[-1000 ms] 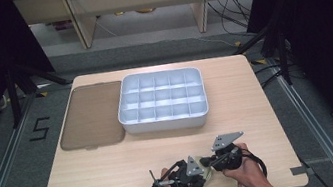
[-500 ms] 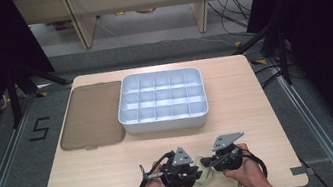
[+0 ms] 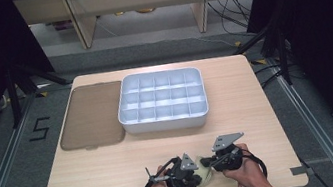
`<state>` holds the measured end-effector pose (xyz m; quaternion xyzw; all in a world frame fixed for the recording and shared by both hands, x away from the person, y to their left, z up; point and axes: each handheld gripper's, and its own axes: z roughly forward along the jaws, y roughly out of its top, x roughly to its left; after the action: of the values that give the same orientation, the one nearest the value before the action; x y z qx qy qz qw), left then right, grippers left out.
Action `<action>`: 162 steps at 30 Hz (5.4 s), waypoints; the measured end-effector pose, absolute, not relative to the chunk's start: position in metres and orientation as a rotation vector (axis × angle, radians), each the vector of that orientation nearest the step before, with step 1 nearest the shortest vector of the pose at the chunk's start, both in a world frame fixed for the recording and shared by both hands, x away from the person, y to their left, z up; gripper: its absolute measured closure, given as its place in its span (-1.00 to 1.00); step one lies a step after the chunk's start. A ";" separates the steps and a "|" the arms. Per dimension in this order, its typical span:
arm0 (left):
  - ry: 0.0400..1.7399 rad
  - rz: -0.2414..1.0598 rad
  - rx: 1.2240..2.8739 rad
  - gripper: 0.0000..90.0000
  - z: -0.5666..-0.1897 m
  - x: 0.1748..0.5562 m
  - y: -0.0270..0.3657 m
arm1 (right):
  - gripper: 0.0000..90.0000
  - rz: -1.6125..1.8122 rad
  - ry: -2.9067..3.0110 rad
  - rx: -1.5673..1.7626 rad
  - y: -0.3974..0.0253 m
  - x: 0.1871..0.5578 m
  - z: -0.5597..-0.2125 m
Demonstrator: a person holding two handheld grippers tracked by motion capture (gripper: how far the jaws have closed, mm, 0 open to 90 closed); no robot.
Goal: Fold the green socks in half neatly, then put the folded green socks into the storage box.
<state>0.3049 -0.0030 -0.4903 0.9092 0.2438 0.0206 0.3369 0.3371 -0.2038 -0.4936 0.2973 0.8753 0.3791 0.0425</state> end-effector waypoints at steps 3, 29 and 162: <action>0.619 0.071 2.387 0.88 -0.489 0.304 -0.004 | 0.88 1.193 2.661 0.947 -0.204 0.337 -0.491; 0.611 0.113 2.390 0.85 -0.489 0.299 -0.006 | 0.10 1.142 2.722 1.119 -0.201 0.353 -0.492; 1.059 0.291 2.182 -0.45 -0.501 0.285 0.143 | 0.65 1.225 2.660 1.053 -0.204 0.349 -0.457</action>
<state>0.2851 0.1428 -0.5011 0.8392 0.4074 0.1118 0.3423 0.3492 -0.2042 -0.4567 0.3382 0.8546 0.3937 0.0148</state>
